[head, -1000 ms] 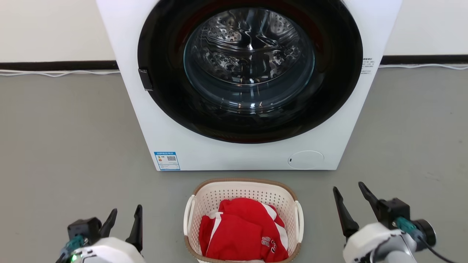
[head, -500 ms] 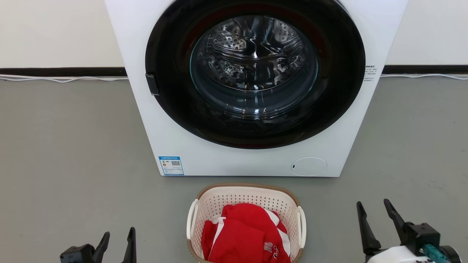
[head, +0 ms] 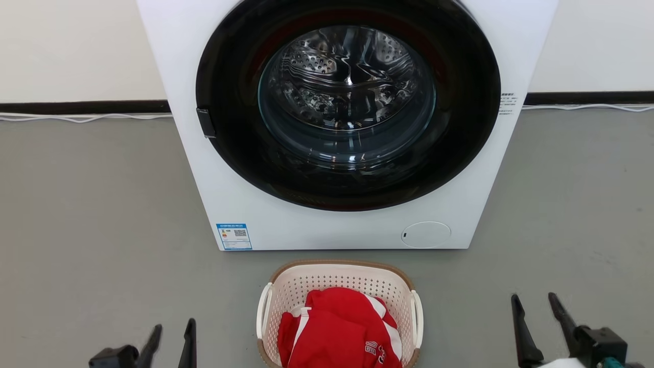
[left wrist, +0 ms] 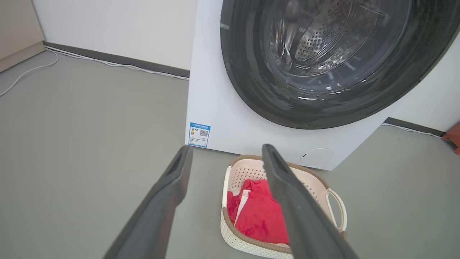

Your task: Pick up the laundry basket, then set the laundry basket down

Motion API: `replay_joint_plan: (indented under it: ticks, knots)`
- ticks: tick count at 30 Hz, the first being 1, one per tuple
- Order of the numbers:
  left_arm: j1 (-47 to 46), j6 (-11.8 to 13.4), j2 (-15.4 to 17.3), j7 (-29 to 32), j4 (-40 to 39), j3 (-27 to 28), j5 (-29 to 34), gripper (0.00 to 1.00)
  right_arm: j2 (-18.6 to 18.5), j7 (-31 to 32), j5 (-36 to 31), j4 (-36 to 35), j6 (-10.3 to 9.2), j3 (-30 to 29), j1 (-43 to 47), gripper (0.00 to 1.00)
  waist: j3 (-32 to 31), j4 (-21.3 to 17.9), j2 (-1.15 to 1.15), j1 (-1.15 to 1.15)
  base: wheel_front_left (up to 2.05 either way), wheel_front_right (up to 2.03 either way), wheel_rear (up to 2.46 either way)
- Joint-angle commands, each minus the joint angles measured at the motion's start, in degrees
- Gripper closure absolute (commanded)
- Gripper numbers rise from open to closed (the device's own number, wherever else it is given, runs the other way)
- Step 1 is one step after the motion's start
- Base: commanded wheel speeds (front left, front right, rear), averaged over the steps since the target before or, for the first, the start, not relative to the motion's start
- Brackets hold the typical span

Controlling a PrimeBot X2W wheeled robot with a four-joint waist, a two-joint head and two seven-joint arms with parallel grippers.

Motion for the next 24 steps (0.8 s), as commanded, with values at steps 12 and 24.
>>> replay_joint_plan:
  ticks: [12, 24]
  knots:
    - [0.0, -0.2, -1.4, 1.7, 1.6, 0.5, -4.6, 1.00, 0.2, 1.9, 5.9, 2.2, 0.01, -0.3, 0.0, 1.00, 0.0, -0.1, 0.00, 0.10, 0.00, 0.00, 0.00]
    - [-0.8, -0.5, -1.8, 3.4, 0.5, 1.3, -10.7, 1.00, 0.2, 3.4, 14.0, 1.1, 0.03, 0.2, -0.6, 1.00, 0.4, -0.2, 0.00, 0.01, 0.00, 0.00, 0.00]
